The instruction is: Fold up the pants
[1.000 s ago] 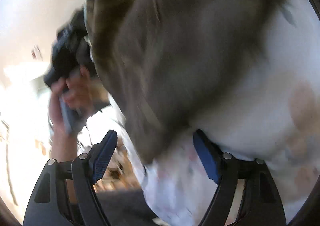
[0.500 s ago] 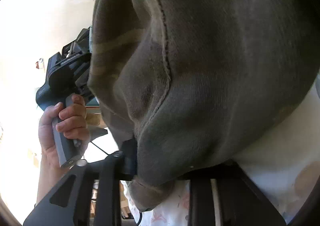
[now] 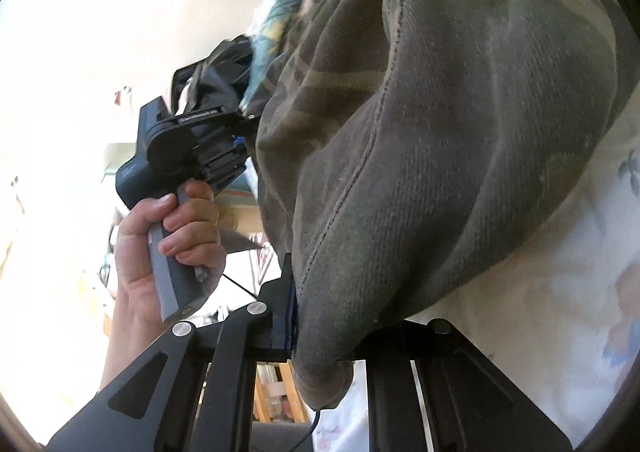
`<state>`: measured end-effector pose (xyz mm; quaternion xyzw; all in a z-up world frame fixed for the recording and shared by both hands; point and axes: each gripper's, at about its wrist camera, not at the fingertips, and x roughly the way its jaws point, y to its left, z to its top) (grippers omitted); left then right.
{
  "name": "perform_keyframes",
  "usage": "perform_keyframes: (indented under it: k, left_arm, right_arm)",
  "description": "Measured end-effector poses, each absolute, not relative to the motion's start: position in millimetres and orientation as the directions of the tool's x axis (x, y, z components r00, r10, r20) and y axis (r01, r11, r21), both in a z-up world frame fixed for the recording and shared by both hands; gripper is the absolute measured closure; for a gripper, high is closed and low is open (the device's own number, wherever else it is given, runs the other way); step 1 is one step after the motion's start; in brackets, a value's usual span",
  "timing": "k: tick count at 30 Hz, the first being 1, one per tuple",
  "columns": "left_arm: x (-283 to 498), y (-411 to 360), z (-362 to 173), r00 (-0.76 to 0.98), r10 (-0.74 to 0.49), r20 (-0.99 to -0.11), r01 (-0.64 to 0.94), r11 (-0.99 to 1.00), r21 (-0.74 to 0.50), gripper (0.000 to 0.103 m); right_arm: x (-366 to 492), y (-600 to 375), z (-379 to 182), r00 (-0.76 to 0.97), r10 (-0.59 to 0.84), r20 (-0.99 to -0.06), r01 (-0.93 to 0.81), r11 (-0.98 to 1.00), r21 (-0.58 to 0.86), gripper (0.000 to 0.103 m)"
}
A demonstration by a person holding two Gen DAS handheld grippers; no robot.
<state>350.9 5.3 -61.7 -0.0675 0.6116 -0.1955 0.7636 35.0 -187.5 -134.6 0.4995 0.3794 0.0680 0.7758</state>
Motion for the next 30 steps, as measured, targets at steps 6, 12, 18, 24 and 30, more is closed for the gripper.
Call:
perform_keyframes:
  k: [6, 12, 18, 24, 30]
  left_arm:
    - [327, 66, -50, 0.194, -0.309, -0.931, 0.173, 0.945, -0.278, 0.097]
    - [289, 151, -55, 0.209, -0.214, -0.954, 0.076, 0.976, -0.203, 0.097]
    - [283, 154, -81, 0.213, -0.155, -0.965, 0.042, 0.988, -0.149, 0.093]
    - [287, 147, -88, 0.237, -0.033, -0.971, 0.015, 0.999, -0.03, 0.068]
    - [277, 135, -64, 0.323, 0.1, -0.941, 0.044, 0.992, 0.12, 0.03]
  right_arm:
    - [30, -128, -132, 0.643, 0.548, -0.535, 0.242, 0.517, 0.821, 0.09]
    - [36, -60, -149, 0.533, 0.641, -0.552, 0.231, 0.517, 0.824, 0.09]
    - [52, -40, -204, 0.447, 0.657, -0.608, 0.325, 0.514, 0.794, 0.08]
    - [52, -44, -219, 0.391, 0.684, -0.616, 0.352, 0.507, 0.787, 0.058]
    - [45, -63, -190, 0.349, 0.675, -0.65, 0.345, 0.552, 0.759, 0.048]
